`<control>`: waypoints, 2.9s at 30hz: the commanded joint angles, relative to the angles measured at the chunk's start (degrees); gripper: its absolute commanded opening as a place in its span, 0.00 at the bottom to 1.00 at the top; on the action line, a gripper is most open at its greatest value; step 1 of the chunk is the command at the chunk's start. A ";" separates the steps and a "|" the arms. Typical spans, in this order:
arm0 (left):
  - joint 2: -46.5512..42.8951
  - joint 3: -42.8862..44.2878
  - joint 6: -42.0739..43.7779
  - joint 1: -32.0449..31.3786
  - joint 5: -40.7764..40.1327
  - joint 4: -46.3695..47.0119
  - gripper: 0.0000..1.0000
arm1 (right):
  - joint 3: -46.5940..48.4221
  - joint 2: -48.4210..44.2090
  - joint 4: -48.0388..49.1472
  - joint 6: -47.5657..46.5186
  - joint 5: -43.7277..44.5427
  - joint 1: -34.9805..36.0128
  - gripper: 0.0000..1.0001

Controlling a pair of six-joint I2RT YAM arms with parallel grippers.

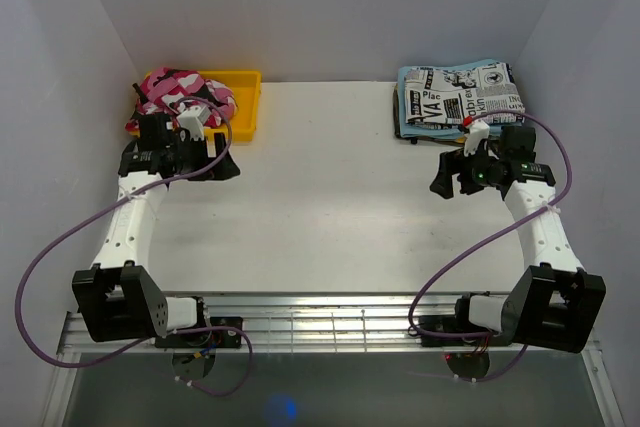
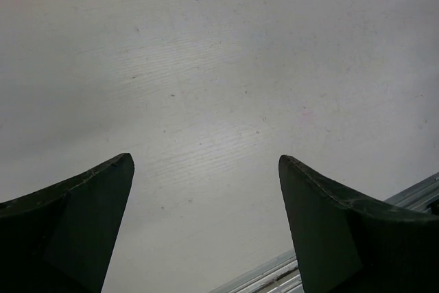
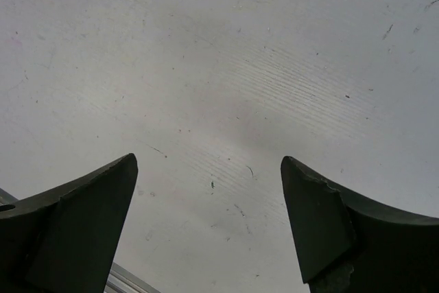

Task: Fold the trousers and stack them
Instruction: Grab the trousers from the pile, then move the trousers to the center of the board

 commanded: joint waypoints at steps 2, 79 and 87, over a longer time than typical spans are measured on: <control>1.95 8.62 -1.25 -0.05 -5.37 0.85 0.98 | 4.49 1.33 0.84 2.06 -1.74 -0.42 0.90; 7.60 23.70 -23.04 -16.47 30.46 66.77 0.00 | 18.02 3.09 -3.38 2.85 -4.21 -9.30 0.90; 8.82 -6.43 -28.33 -17.55 30.04 60.88 0.00 | 14.96 4.23 -10.93 -6.44 -4.82 -9.92 0.90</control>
